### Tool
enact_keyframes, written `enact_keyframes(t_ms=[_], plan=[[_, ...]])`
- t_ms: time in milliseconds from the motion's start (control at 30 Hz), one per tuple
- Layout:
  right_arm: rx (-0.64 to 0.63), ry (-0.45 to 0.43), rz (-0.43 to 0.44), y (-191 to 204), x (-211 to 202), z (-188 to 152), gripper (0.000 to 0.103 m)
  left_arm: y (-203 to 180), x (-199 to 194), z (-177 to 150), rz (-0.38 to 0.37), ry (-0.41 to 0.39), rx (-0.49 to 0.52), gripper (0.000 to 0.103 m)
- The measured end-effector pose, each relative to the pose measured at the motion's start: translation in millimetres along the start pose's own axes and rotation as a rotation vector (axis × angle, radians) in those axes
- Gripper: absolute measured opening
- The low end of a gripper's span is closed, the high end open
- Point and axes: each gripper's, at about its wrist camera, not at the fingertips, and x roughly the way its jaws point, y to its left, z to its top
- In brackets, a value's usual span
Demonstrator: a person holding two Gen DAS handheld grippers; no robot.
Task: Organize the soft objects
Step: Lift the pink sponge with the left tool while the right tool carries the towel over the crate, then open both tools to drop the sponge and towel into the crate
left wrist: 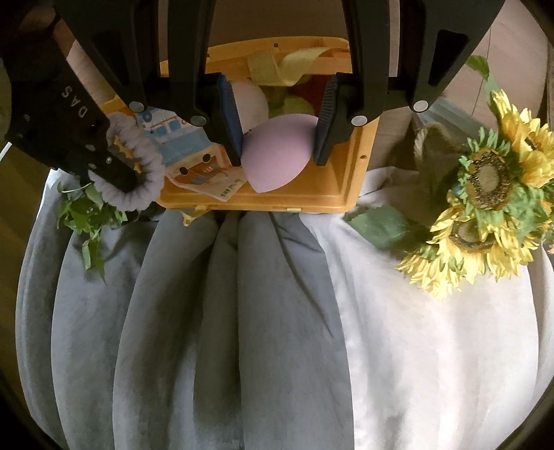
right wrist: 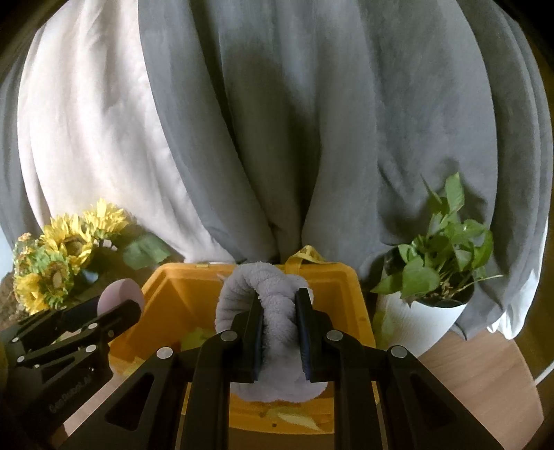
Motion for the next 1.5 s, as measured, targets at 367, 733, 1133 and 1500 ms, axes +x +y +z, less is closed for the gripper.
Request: enact_keyframes(t_ms=[367, 733, 1133, 1500], plan=[[-0.014, 0.076, 0.04, 0, 47, -1, 0.018, -1, 36, -2, 0.008, 0.047, 0.006, 0.04], [-0.029, 0.228, 0.027, -16, 97, -15, 0.018, -17, 75, -5, -0.016, 0.112, 0.056, 0.04], [-0.008, 0.324, 0.039, -24, 123, -22, 0.018, -29, 92, 7, -0.096, 0.123, 0.085, 0.041], [0.005, 0.306, 0.075, -29, 124, -18, 0.019, -47, 105, 33, -0.202, 0.123, 0.159, 0.041]])
